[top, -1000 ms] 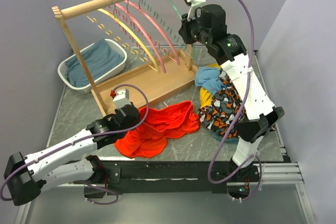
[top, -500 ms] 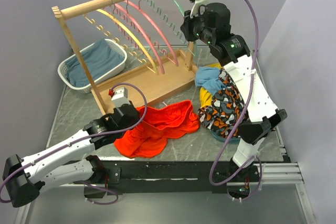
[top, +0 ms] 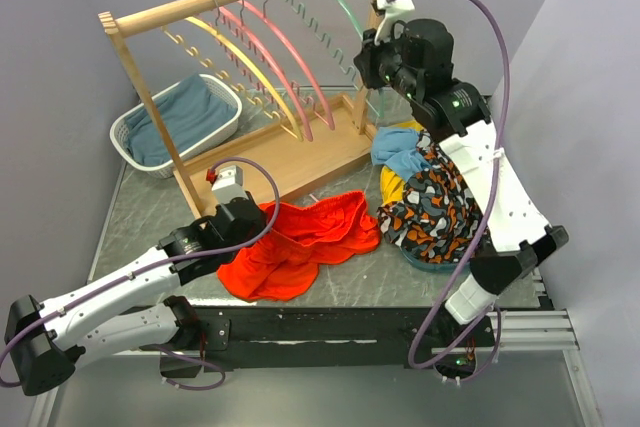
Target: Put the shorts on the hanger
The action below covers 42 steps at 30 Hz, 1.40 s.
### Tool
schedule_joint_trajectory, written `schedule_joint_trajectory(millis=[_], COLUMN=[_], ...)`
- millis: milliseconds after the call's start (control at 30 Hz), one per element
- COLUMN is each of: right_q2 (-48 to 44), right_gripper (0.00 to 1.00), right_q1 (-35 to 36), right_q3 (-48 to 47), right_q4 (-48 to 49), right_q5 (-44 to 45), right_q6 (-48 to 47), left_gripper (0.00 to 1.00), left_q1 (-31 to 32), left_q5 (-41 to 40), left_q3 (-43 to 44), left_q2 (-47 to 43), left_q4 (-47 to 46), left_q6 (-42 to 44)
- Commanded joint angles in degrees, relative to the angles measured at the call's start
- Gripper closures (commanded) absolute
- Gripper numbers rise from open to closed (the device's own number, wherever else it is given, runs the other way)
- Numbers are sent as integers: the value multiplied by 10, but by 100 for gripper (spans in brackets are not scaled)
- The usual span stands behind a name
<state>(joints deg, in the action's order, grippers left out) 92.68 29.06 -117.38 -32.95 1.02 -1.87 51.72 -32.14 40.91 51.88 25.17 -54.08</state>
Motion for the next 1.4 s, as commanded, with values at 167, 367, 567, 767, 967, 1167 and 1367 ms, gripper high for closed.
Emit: schedule_joint_trajectory(millis=[167,367,567,767,967,1167,1367], right_q2=[-165,-252,-368,-526,-636,-657,-643], right_gripper=[100,100,100,100,100,100,100], right_q1=[10,12,11,19,68,137,189], right_q3=[143,226,320,476,614,636,612], right_q4=[117,110,41,-67,-110,-156,-202], right_q5=[40,66,119,92,-8,-37,-24], right_q6=[34,67,122,208,246,254,252], left_gripper=[99,99,99,99,99,99,99], left_q1=[-1,-1,-2,-4,-12,-16,-23], left_q5=[-3,-13,-31,-58,-66,-64,-71], left_q3=[20,20,17,13,8,4,15], left_q2=[-15,-13,-16,-27,-17,-5,9], left_q4=[-6,-3,6,20,28,20,25], left_q6=[13,4,-10,-29,-39,-42,-45])
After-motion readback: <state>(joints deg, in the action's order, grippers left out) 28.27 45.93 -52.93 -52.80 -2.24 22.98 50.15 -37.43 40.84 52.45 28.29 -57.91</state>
